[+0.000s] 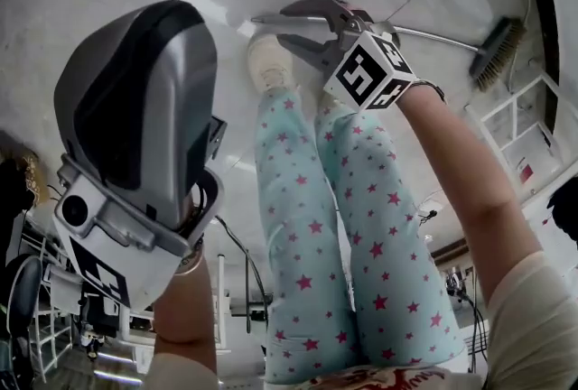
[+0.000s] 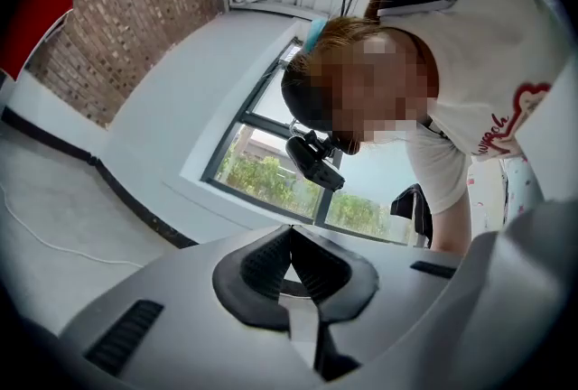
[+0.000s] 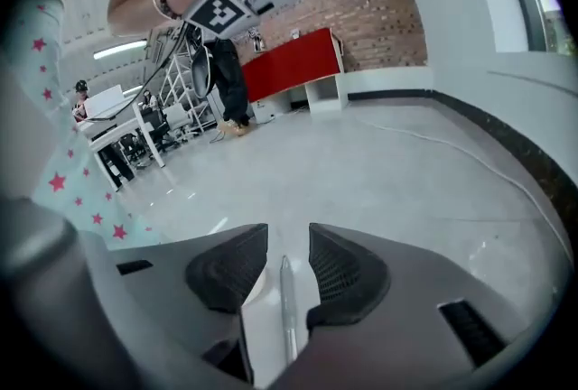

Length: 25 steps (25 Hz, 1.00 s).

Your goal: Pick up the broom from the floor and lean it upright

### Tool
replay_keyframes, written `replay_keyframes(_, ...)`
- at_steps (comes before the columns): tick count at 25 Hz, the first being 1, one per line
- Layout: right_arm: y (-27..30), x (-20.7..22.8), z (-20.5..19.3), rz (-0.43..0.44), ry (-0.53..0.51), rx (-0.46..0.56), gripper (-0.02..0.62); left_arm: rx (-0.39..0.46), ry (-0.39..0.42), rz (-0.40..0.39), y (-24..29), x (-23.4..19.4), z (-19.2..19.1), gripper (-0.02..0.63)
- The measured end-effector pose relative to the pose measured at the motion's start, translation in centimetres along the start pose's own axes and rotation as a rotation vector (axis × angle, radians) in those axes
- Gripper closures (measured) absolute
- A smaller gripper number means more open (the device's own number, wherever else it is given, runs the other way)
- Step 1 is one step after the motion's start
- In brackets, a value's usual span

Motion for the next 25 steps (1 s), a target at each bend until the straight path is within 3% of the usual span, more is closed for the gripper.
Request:
replay_keyframes(5, 5.3, -1.6, -5.1, 0.058, -0.053, -0.128, 0.457, -0.030, -0.030, 0.009, -2.2, -1.7, -3.2, 0.589)
replay_keyframes(11, 8.6, -1.0, -8.8, 0.034, -0.066, -0.214, 0.457, -0.103, 0.001, -0.039, -2.7, -2.2, -7.5, 0.589)
replay_keyframes(14, 9.6, -0.5, -9.3, 0.029, -0.076, -0.251, 0.457, -0.141, 0.032, -0.012, -2.6, -2.7, -9.2, 0.589)
replay_keyframes(19, 10.5, -0.2, -10.3, 0.048, -0.077, -0.285, 0.457, -0.219, 0.009, 0.030, -1.7, -3.2, -13.4, 0.589)
replay_keyframes(25, 11.4, 0.0, -10.2, 0.048, -0.105, -0.321, 0.454, -0.351, 0.079, -0.037, -0.1, -2.7, -15.6, 0.589)
Point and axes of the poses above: the fingertips, and each gripper's own axes: y forward along the fingers, x to its right, z out of its top, the point moved 2 cm from there along -y, backward along the fingers, and after that the axes turned 2 degrees about x, right-handed, at the moved point
